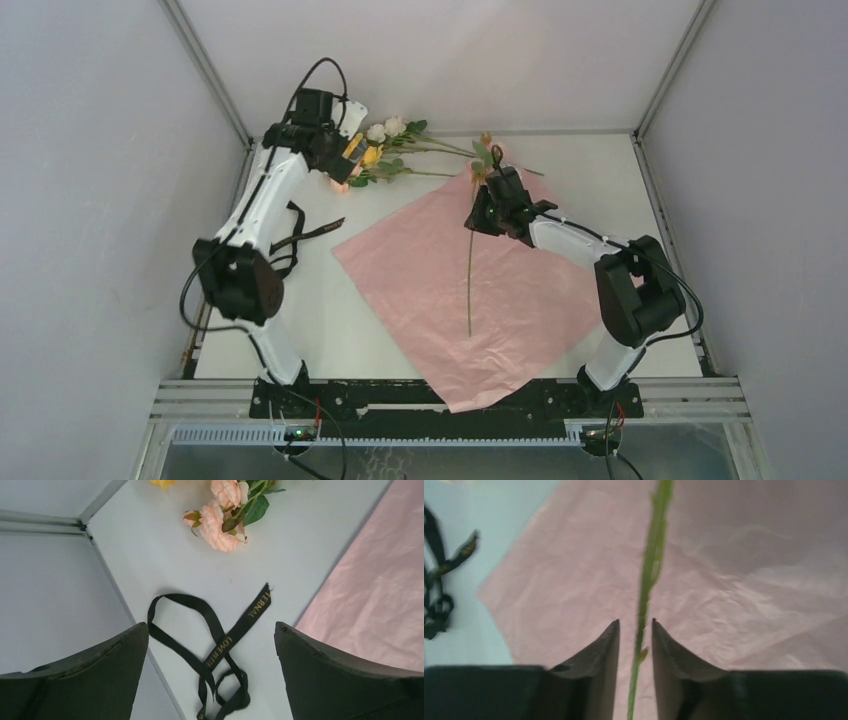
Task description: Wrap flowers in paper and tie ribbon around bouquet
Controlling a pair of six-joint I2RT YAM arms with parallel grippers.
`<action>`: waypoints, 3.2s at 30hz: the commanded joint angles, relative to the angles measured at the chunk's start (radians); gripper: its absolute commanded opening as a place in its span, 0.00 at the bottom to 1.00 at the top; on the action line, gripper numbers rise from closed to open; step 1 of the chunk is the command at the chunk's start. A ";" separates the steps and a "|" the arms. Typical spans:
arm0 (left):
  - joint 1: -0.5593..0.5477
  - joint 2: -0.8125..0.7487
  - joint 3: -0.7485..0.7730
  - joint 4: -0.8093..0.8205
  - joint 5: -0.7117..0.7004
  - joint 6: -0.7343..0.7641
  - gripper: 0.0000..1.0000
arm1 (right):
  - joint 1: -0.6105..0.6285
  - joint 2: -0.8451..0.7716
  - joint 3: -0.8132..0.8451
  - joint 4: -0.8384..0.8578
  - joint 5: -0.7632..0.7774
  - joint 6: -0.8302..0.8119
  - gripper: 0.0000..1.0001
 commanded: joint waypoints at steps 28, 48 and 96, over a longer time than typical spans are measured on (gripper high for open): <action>0.072 0.653 0.326 0.303 -0.265 0.497 0.00 | -0.015 -0.133 0.010 -0.190 0.149 -0.100 0.59; 0.059 -0.355 -0.192 0.127 -0.309 0.721 0.00 | 0.141 -0.406 0.015 0.205 -0.374 -0.674 0.70; -0.296 -0.482 -0.038 0.065 -0.533 0.547 0.73 | 0.251 0.413 0.708 0.517 -0.386 -0.439 0.00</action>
